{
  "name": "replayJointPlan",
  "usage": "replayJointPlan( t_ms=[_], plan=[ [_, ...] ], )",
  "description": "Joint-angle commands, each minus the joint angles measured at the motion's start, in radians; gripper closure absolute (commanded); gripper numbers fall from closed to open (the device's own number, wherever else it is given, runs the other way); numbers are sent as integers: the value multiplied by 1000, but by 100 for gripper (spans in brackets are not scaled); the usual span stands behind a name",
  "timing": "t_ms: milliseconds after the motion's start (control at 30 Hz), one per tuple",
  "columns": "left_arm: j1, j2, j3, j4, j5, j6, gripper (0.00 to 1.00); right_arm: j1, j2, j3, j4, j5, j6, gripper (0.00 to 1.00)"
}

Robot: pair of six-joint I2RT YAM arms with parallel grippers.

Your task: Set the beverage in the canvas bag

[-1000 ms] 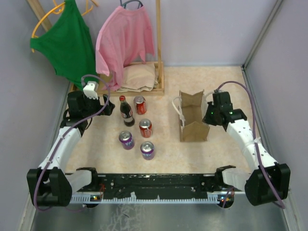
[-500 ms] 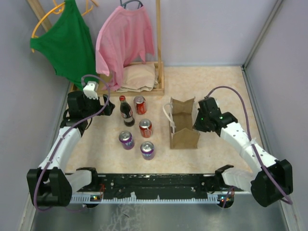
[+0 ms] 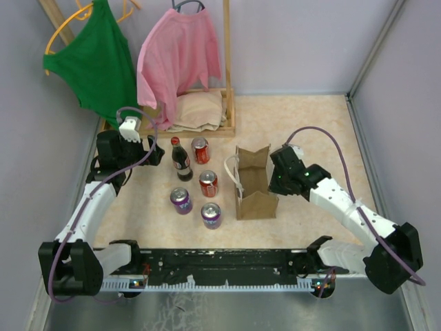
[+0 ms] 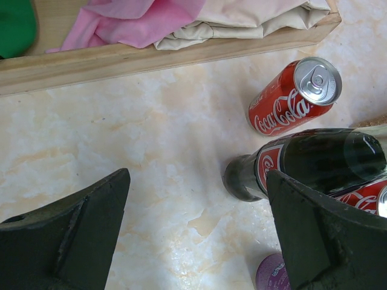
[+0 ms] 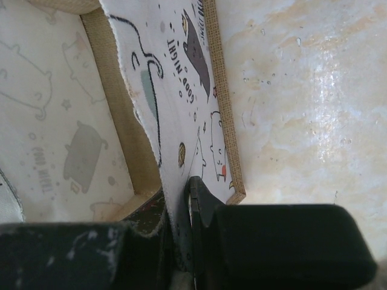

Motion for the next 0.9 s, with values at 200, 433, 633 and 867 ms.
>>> replayJointPlan(
  t_ms=[200, 433, 633, 867],
  plan=[
    [-5, 5, 10, 6, 24, -17, 0, 37, -5, 15, -21, 72, 68, 91],
    [-5, 4, 12, 11, 25, -14, 0, 37, -50, 5, 20, 32, 33, 31],
    [-5, -2, 21, 10, 23, -11, 0, 37, -119, 25, 26, 38, 15, 22],
    [-5, -3, 95, -4, 34, -4, 0, 37, -161, 133, -47, 99, 15, 21]
  ],
)
